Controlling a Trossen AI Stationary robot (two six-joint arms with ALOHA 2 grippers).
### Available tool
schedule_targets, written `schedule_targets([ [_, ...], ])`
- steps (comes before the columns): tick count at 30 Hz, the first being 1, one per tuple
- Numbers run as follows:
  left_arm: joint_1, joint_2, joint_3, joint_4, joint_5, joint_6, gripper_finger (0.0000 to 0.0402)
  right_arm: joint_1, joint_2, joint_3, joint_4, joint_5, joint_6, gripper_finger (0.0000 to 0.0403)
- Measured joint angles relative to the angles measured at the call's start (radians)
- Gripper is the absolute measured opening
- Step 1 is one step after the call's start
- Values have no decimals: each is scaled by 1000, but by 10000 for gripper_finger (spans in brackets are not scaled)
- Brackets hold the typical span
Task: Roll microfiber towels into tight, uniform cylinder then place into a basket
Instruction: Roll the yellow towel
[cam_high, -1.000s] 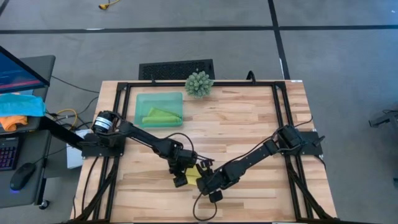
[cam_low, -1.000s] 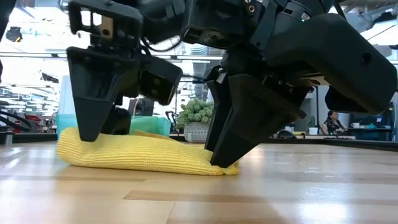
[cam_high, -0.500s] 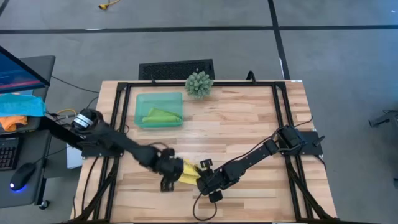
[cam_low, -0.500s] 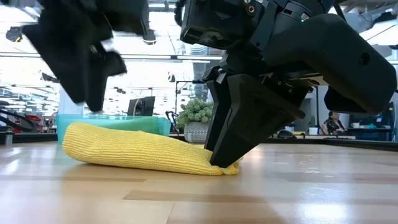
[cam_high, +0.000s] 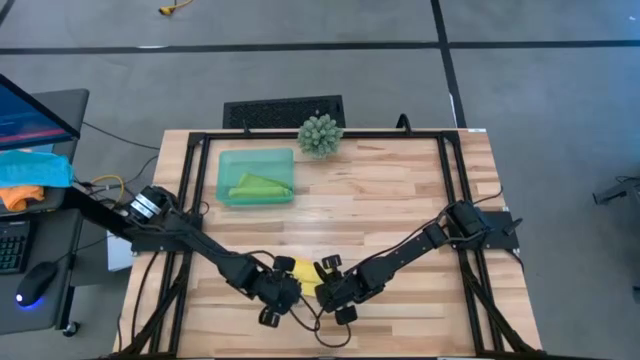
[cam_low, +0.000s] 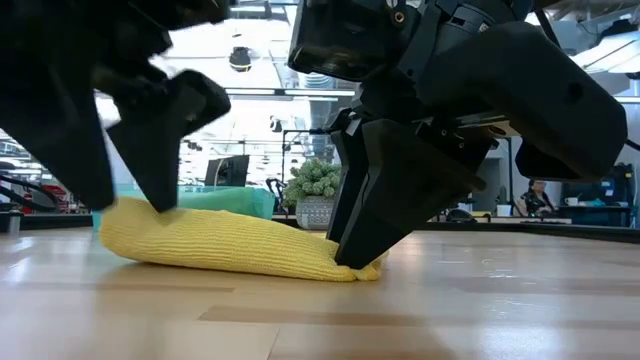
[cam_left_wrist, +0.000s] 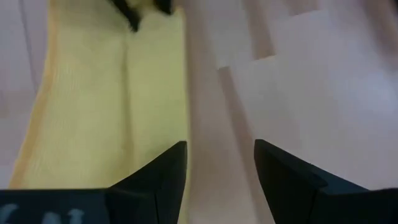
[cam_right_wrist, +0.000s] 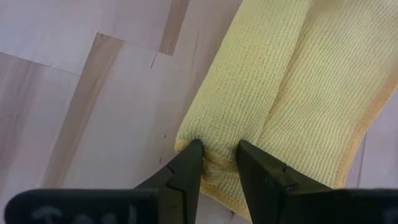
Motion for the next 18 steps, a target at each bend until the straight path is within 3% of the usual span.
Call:
schedule_targets([
  [9, 73, 15, -37, -26, -3, -44, 180, 2, 1, 0, -8, 5, 3, 127],
  [18, 113, 9, -116, 58, 27, -95, 180, 11, -1, 1, -29, 17, 2, 127],
])
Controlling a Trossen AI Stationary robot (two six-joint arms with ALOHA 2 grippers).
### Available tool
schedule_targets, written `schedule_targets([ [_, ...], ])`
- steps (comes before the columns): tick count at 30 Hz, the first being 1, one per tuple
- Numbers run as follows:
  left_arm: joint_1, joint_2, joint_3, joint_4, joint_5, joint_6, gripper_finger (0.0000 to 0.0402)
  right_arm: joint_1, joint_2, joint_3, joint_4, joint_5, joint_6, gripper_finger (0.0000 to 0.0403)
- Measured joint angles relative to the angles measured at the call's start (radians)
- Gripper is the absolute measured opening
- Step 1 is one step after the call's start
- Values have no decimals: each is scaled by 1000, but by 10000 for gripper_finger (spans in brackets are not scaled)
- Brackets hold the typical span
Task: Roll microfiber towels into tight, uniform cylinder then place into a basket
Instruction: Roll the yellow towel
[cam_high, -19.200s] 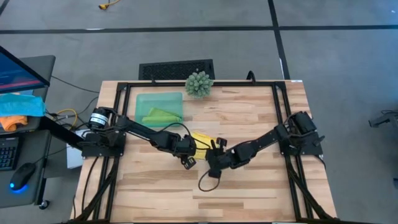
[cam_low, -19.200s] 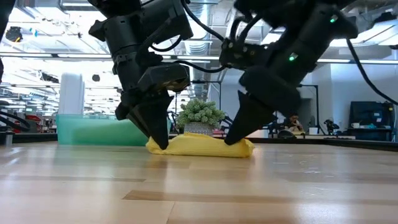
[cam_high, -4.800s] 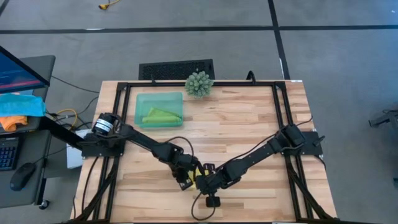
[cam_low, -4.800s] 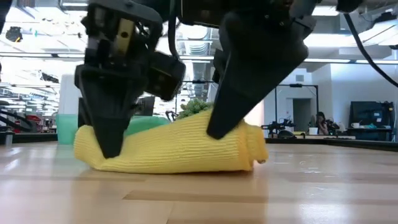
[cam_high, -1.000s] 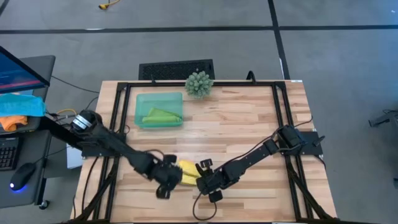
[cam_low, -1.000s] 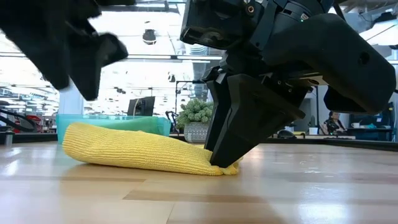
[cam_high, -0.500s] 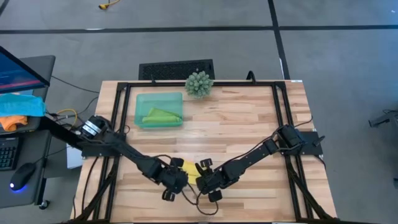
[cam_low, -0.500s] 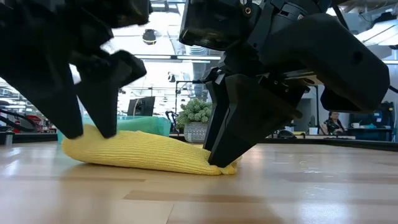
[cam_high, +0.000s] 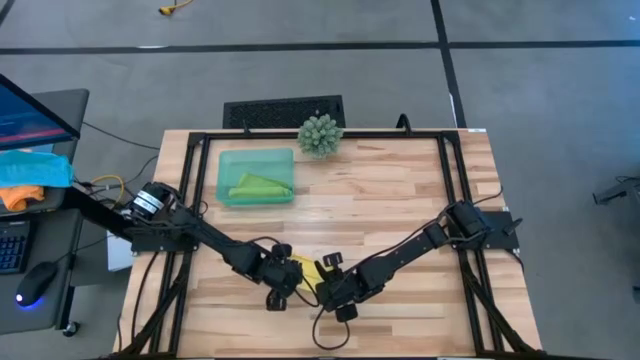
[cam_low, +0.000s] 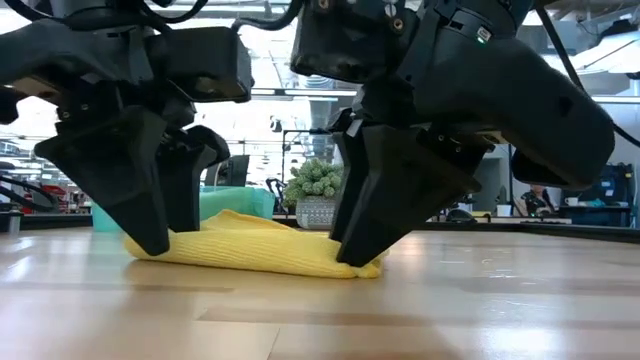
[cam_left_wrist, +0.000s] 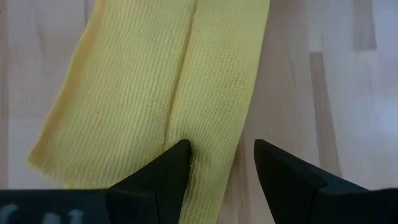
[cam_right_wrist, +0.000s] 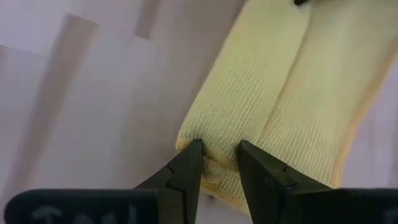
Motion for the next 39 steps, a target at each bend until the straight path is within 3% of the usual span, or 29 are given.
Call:
schedule_targets([
  [11, -32, 1, -9, 5, 45, -283, 164, 14, -66, -7, -163, 82, -29, 127],
  [18, -41, 2, -10, 8, 51, -360, 149, 21, -141, -5, -260, 96, -8, 127],
  [25, -41, 3, -11, 13, 59, -384, 147, 59, -160, -1, -45, 106, -198, 127],
  [33, -42, 4, -11, 24, 67, -405, 146, 46, -86, 3, 24, 93, -313, 130],
  [39, -41, 5, -11, 37, 82, -404, 146, 40, -68, 0, 34, 94, -319, 165],
])
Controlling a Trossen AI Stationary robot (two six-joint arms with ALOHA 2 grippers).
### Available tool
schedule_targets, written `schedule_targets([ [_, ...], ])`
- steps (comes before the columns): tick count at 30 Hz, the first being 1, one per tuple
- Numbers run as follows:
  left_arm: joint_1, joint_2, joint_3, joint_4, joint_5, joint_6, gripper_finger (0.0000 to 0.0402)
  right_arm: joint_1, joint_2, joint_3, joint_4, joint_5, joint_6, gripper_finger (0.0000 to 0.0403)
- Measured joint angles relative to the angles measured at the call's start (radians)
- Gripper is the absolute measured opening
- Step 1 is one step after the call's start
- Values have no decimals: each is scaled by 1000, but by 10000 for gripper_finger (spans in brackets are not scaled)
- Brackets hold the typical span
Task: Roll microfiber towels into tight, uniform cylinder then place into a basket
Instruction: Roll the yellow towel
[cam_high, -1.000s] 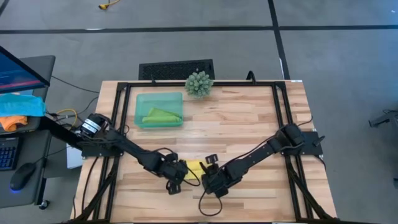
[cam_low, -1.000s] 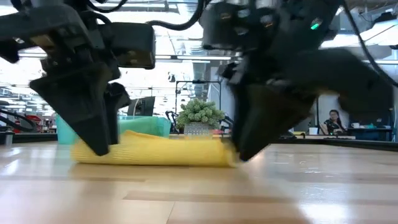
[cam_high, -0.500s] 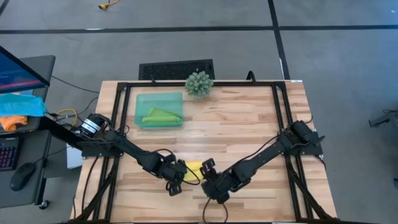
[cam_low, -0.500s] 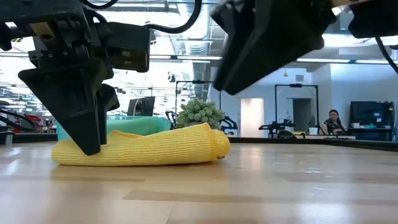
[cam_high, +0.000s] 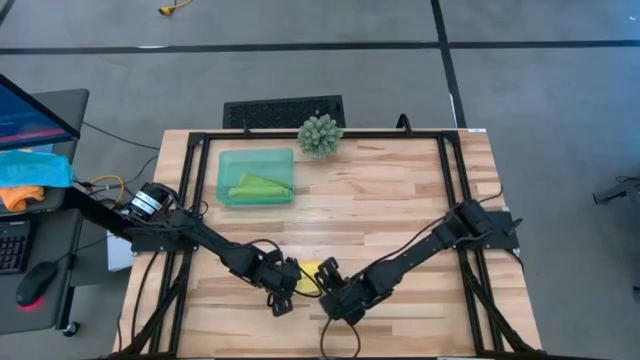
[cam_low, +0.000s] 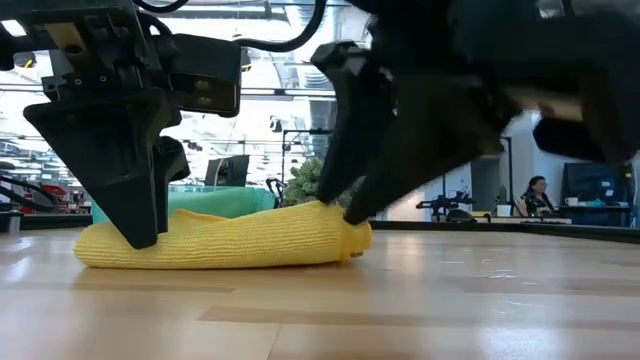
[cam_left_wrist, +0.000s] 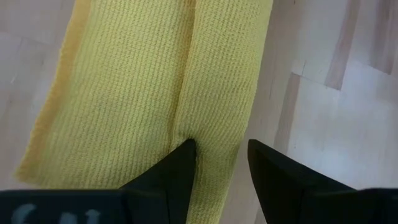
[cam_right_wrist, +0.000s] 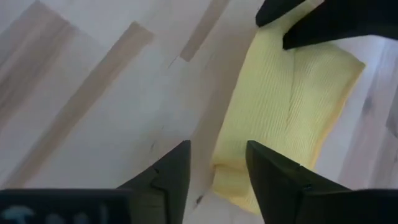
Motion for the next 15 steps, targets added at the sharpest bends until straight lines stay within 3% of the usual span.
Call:
schedule_targets([
  [8, 1, 0, 0, 0, 3, 1, 146, -28, 43, -2, 10, -2, -25, 223],
  [15, 1, 0, 0, 2, 3, 0, 146, -83, 39, -1, 4, -2, 104, 228],
])
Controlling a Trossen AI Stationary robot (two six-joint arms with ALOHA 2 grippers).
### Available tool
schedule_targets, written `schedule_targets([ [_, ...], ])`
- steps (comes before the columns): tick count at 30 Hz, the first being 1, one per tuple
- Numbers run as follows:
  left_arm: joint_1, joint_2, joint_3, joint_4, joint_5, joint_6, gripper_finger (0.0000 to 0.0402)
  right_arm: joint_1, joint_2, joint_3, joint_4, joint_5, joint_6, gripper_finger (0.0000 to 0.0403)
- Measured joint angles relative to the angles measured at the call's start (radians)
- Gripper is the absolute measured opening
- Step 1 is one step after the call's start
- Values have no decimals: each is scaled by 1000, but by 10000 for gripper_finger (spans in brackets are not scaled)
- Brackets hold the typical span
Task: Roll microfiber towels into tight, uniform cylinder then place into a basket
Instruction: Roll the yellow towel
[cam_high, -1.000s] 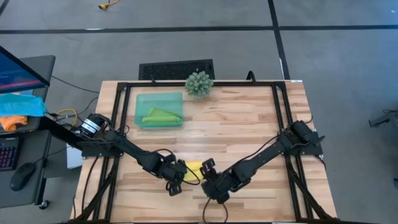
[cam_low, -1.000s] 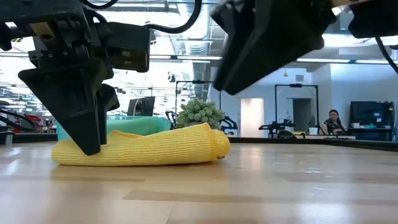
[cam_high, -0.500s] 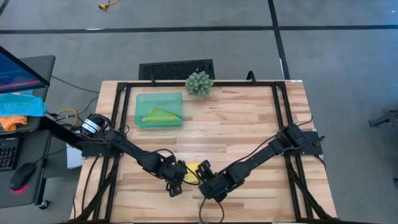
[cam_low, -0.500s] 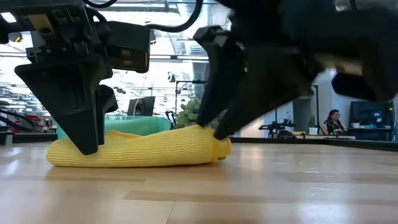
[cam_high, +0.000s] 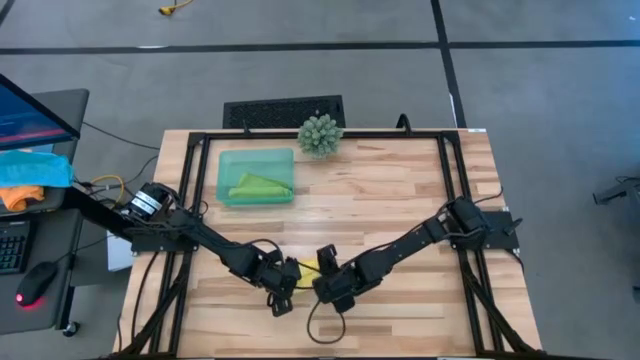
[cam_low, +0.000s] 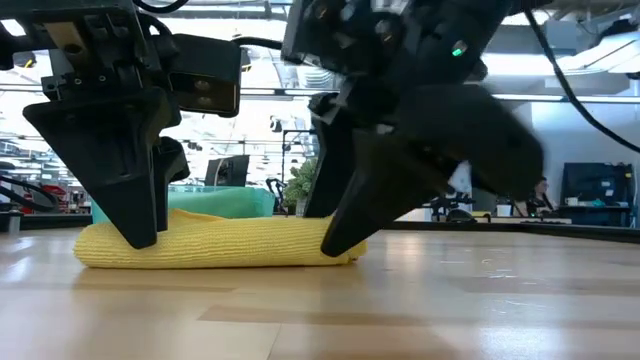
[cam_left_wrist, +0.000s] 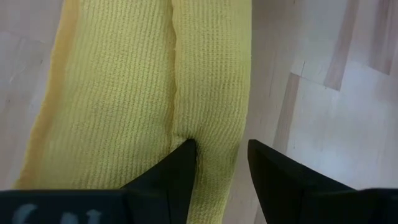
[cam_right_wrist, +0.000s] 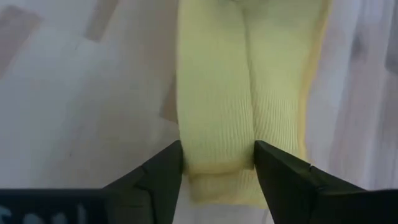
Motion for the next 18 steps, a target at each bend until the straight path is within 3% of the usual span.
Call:
schedule_targets([
  [5, 0, 0, 0, 0, 0, 1, 146, -22, 31, 5, -3, -10, 80, 193],
  [13, 0, 0, 0, -4, -4, 16, 146, -7, 66, 7, -17, -52, 84, 72],
  [18, 0, 0, 0, -4, -3, 15, 146, -8, 46, 5, -28, -55, 86, 61],
])
